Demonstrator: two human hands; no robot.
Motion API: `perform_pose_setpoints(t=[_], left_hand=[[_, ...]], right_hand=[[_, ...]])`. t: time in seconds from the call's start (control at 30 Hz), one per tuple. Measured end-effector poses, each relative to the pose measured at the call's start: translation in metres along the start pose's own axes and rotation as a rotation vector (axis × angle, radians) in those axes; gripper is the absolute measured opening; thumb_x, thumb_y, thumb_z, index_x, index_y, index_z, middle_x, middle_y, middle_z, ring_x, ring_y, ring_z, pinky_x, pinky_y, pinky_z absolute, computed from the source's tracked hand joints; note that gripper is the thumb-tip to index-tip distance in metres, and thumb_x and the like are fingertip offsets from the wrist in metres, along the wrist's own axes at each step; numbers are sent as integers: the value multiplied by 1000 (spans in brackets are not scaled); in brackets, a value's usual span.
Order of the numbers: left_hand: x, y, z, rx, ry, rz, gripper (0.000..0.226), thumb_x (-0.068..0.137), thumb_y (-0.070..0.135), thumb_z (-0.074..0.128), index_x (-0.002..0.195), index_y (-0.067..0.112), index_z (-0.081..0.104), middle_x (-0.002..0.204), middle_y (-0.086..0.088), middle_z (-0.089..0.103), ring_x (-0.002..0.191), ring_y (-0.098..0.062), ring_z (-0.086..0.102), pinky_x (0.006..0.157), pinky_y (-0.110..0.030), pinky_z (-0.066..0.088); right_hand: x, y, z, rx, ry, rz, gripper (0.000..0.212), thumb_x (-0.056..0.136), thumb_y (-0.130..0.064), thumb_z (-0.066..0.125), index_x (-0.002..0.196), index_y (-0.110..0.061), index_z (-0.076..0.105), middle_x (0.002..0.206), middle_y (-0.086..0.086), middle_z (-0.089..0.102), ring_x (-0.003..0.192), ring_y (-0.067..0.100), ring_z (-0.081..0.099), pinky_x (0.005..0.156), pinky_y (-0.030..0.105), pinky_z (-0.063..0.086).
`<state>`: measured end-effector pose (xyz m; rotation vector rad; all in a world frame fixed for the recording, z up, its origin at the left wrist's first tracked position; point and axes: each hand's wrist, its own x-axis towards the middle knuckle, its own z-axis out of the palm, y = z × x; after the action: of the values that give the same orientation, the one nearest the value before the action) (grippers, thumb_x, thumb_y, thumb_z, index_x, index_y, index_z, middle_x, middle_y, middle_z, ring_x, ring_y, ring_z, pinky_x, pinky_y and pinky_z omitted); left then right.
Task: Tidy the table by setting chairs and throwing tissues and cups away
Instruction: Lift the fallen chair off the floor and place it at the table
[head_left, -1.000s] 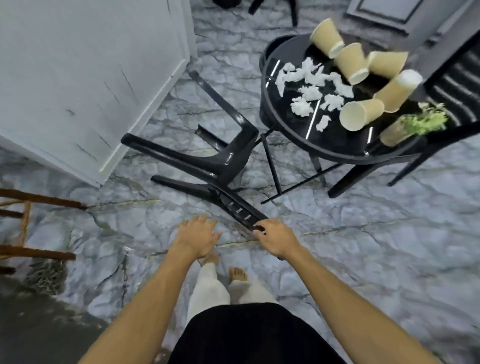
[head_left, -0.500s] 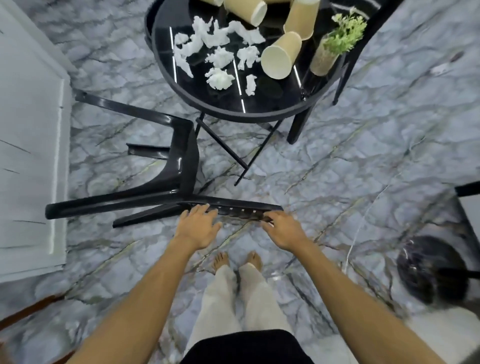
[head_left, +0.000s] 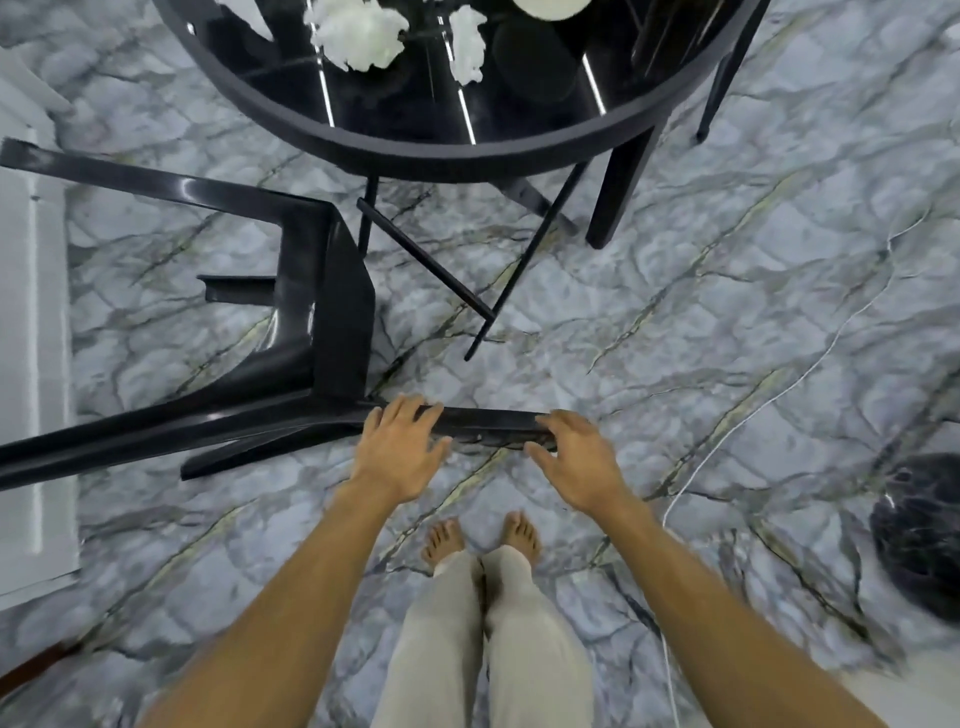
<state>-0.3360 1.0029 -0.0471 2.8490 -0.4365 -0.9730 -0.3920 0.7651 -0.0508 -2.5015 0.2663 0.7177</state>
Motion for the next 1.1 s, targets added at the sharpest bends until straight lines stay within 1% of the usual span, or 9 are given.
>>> perform_pose_setpoints(t=[0.1,0.2,0.3,0.43,0.57,0.63,0.83,1.03,1.1], left_hand=[[28,-2,25,13,2,18,58,101,54,31,154,29,27,162,1,22,151,-21,12,121,-44,11],[52,0,46,11,-16,37,59,101,57,28,154,32,24,163,2,19,151,-22,11,122,-45,7],[65,3,65,-29,-19,44,58,100,58,30,152,33,29,160,2,25,150,-22,15,122,-45,6],[77,7,83,-98,39,52,54,98,57,38,147,31,38,151,5,39,144,-20,27,119,-42,8],[87,8,90,-134,85,82,50,96,55,45,139,30,48,133,4,51,132,-22,40,118,-42,9],[88,7,91,-137,95,86,49,96,55,46,138,29,49,129,3,53,128,-22,43,118,-41,10],[81,5,88,-168,91,82,52,95,58,47,139,31,49,128,4,55,127,-22,45,119,-42,10],[53,6,68,-248,112,125,50,94,59,48,138,35,50,126,10,55,126,-16,44,116,-35,6],[44,15,55,-279,98,184,48,95,58,48,137,36,50,125,11,56,124,-14,45,113,-31,8]], right_hand=[[22,21,20,-18,30,-3,53,96,-44,56,142,-18,49,150,7,42,141,25,35,113,40,32],[42,41,33,-29,30,8,55,94,-50,55,142,-23,48,151,3,41,141,23,33,115,45,26],[57,60,44,-8,-16,18,56,94,-53,54,143,-25,47,150,1,41,141,22,33,115,46,26],[68,76,55,106,-12,7,52,93,-48,59,138,-21,53,139,1,53,130,23,41,105,34,35],[74,82,58,204,15,-10,41,91,-43,65,125,-21,62,111,-1,61,111,22,50,89,24,39],[75,83,57,215,17,-26,38,90,-42,66,120,-20,65,103,-2,62,106,22,51,85,22,37],[67,78,53,201,42,-49,45,86,-41,70,123,-16,66,111,3,68,108,21,54,85,14,32],[35,63,32,212,62,-75,46,87,-36,71,127,-14,64,114,5,67,109,19,53,89,11,32],[19,54,20,226,76,-100,44,88,-32,71,126,-13,64,116,5,67,110,19,54,90,9,31]])
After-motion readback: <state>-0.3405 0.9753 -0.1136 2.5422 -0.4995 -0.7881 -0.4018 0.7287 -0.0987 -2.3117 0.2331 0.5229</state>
